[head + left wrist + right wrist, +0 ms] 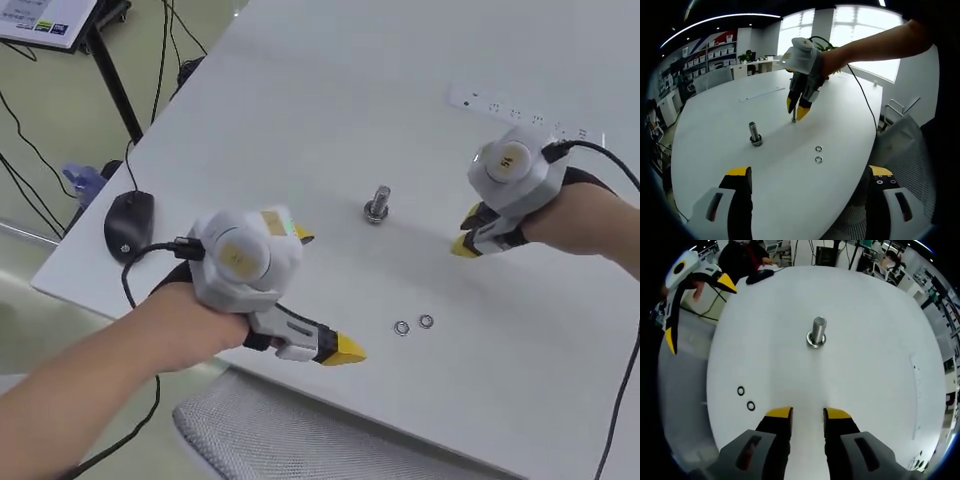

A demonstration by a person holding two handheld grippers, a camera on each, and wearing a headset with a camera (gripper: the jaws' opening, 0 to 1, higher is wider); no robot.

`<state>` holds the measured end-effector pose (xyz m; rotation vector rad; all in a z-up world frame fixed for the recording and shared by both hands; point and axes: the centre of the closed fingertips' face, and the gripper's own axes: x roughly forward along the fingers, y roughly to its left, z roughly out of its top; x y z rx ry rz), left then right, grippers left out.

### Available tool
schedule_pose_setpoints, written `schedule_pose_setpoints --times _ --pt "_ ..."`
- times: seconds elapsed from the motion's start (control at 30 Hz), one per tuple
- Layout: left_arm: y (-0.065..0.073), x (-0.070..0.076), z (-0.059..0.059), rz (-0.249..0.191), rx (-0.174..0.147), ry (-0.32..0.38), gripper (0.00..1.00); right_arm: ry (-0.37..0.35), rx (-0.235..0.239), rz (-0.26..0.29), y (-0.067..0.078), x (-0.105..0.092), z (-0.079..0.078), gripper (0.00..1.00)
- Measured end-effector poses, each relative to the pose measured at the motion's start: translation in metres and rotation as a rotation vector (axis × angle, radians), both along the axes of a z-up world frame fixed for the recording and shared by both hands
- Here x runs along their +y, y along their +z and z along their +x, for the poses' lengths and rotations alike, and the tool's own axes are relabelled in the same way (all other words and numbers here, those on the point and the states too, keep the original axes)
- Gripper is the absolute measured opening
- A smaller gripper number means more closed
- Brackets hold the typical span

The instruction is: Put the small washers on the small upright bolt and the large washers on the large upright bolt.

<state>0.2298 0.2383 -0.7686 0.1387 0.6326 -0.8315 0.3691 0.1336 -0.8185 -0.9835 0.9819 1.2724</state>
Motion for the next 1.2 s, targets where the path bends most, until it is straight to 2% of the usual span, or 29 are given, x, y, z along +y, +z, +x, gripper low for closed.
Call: schedule_pose_setpoints --times 0.07,0.17,0.33,0.4,0.53,0.77,0.87,1.2 --pt "0.001 0.0 -0.001 -0.001 -0.002 -0.001 0.95 0.01 0.002 0.0 0.002 0.0 -0.006 0.26" --pt "0.002 -0.001 -0.003 0.001 -0.003 -0.002 0.94 0.02 0.007 0.009 0.002 0.002 -0.007 0.26" --pt "0.0 -0.001 -0.005 0.009 -0.002 0.001 0.94 0.037 0.02 0.015 0.003 0.0 -0.029 0.26" --pt "0.0 -0.002 -0.006 0.008 -0.002 0.002 0.94 0.039 0.027 0.019 0.001 -0.001 -0.028 0.26" --pt "0.001 -0.003 -0.008 0.012 -0.007 -0.002 0.95 0.042 0.035 0.023 0.0 -0.004 -0.044 0.26" --pt "0.004 -0.004 -0.008 0.02 -0.024 -0.01 0.95 0.033 0.033 0.042 0.003 -0.008 -0.063 0.26" --pt "0.002 -0.002 -0.008 0.04 -0.028 -0.013 0.95 0.027 0.039 0.049 0.003 -0.009 -0.069 0.26" --pt "0.0 0.0 -0.012 0.061 -0.03 -0.021 0.95 0.015 0.056 0.069 -0.01 -0.009 -0.089 0.26"
